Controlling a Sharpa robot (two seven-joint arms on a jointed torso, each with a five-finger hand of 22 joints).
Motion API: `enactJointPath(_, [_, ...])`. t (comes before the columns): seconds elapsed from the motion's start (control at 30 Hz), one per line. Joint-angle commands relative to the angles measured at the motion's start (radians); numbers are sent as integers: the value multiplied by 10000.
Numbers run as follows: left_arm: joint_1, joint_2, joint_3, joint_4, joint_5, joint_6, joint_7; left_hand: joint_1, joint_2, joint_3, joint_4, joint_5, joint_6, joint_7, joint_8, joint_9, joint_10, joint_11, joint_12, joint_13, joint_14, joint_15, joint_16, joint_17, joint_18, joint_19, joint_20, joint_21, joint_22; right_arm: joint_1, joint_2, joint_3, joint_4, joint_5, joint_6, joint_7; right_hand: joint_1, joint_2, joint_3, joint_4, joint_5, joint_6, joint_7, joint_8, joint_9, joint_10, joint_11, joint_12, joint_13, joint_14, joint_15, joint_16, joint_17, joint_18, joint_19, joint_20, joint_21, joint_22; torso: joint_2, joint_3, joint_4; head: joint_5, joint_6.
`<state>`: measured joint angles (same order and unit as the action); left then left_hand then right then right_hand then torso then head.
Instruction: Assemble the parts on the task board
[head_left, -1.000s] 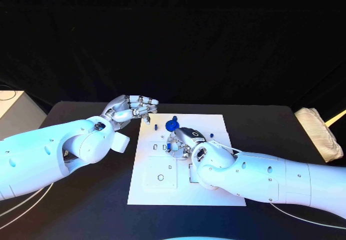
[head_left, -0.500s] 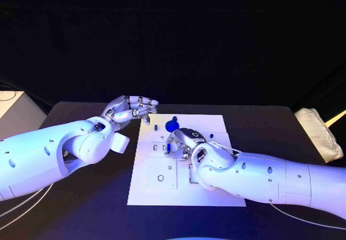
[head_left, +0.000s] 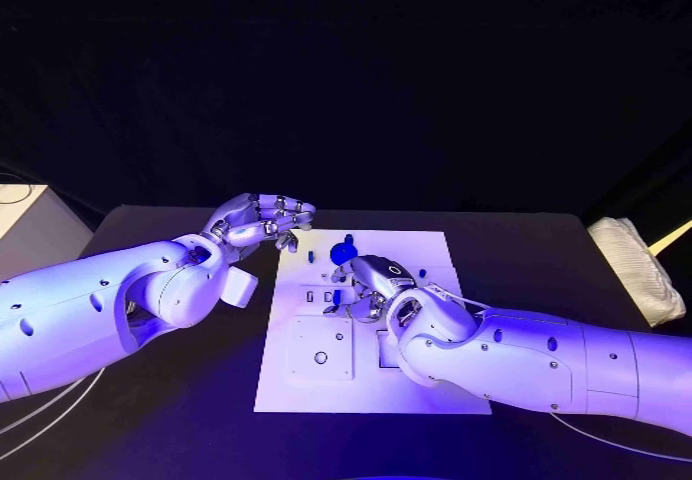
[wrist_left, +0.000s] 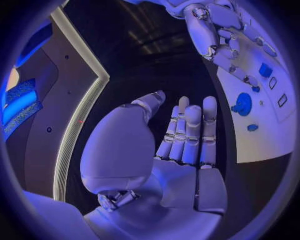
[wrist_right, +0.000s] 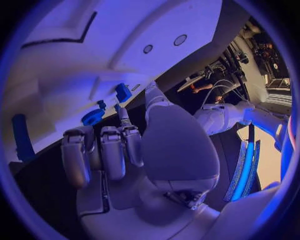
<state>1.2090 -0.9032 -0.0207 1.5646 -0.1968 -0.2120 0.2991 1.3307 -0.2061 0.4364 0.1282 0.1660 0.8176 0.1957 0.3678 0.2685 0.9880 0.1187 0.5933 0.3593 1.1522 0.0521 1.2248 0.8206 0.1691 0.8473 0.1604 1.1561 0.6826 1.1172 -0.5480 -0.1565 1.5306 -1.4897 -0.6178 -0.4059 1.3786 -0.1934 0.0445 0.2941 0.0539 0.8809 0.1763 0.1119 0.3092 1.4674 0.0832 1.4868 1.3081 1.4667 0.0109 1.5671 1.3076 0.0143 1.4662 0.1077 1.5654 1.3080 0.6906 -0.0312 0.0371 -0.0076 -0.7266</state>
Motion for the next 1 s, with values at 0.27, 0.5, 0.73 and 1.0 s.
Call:
enactJointPath(0.27, [10, 289, 6, -521, -2487, 501, -2935, -576, 238, -679, 1324, 147, -76, -449, 2260, 1158, -272, -425, 3500, 1843, 2146, -361, 1793, 3175, -347, 2293, -332, 1552, 2426, 976, -1369, 98, 920, 3088, 883, 2598, 584, 504, 270, -93, 271, 250, -55, 103, 44, 278, 39, -98, 1895, 1039, 21, 33, 2623, -28, 829, 87, -358, 2313, -179, 84, -122, 129, 1])
enactJointPath(0.5, [19, 693, 9, -1009, -4800, 2010, -5911, -709, 337, -739, 1623, 142, -130, -528, 2573, 1376, -277, -495, 3761, 1951, 2294, -435, 1846, 3364, -378, 2460, -413, 1647, 2579, 1742, -2656, 106, 1443, 5000, 2155, 3311, 692, 544, 323, -127, 491, 383, -103, 245, 92, 257, -5, -114, 1878, 1037, -17, 30, 2614, -8, 790, 54, -436, 2258, -254, 151, -179, 254, -36])
enactJointPath(0.73, [108, 1283, 12, -1400, -6379, 2806, -7314, -1466, 460, -1062, 1653, 142, 50, -696, 2820, 1583, 136, -654, 4067, 2052, 3139, -586, 2463, 4870, -663, 3684, -557, 2328, 4001, 2115, -3335, 106, 1476, 5764, 2283, 3414, 684, 545, 322, -115, 626, 395, -116, 286, 105, 247, -17, -124, 1867, 1035, -29, 27, 2607, -11, 795, 41, -428, 2266, -282, 190, -241, 326, -70])
enactJointPath(1.0, [436, 2215, -107, -2037, -7363, 3315, -8135, -1929, 513, -1339, 1659, 139, 133, -779, 2970, 1770, 225, -725, 4126, 2107, 3242, -654, 2510, 5057, -707, 3867, -629, 2436, 4213, 2229, -3514, 106, 1301, 5992, 2132, 3343, 669, 534, 316, -105, 741, 392, -121, 310, 111, 240, -24, -132, 1859, 1030, -36, 20, 2588, -5, 785, 32, -450, 2250, -278, 196, -212, 375, -121])
